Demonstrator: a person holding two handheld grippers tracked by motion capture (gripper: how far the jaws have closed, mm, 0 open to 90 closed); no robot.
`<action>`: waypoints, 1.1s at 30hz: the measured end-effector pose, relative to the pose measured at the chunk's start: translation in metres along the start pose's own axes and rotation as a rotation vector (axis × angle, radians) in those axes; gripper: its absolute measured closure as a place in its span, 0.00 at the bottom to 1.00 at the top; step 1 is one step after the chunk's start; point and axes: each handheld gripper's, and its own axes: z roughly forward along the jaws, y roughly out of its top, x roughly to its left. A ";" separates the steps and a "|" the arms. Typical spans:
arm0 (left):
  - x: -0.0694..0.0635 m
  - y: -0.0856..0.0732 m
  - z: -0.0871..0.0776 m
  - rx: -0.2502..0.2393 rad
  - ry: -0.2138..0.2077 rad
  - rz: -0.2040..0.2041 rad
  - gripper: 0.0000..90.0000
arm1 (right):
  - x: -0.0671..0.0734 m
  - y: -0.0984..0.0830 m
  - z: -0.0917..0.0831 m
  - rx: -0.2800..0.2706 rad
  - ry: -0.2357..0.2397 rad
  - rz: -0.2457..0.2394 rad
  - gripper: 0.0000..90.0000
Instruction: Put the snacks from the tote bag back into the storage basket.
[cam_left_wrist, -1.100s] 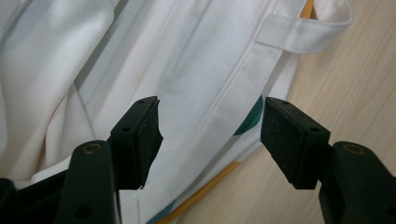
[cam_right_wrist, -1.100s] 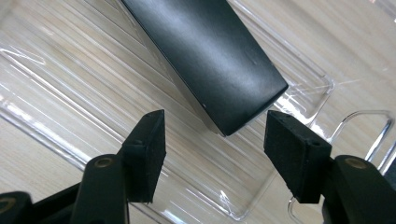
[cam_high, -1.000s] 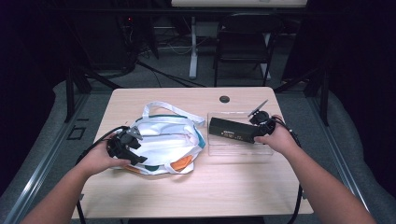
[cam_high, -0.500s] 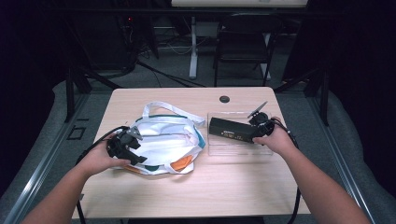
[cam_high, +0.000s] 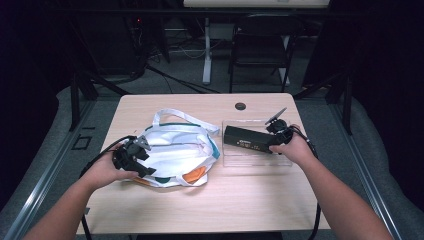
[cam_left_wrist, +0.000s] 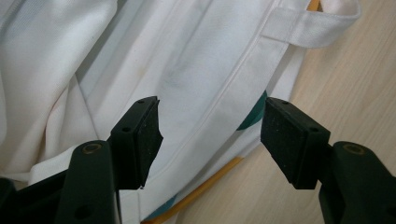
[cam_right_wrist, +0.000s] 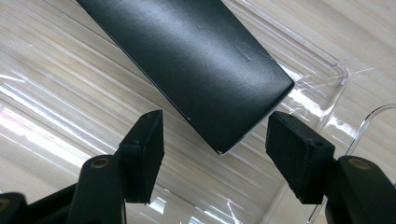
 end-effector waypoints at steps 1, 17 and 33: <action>0.000 0.000 0.000 0.001 0.003 0.000 0.42 | 0.001 0.000 0.001 -0.006 0.002 0.007 0.41; -0.001 -0.008 -0.004 -0.003 0.017 -0.015 0.42 | 0.001 0.004 0.005 0.013 -0.008 0.002 0.41; 0.000 -0.013 -0.001 0.005 0.017 -0.028 0.42 | -0.003 0.007 0.009 -0.019 -0.026 -0.022 0.49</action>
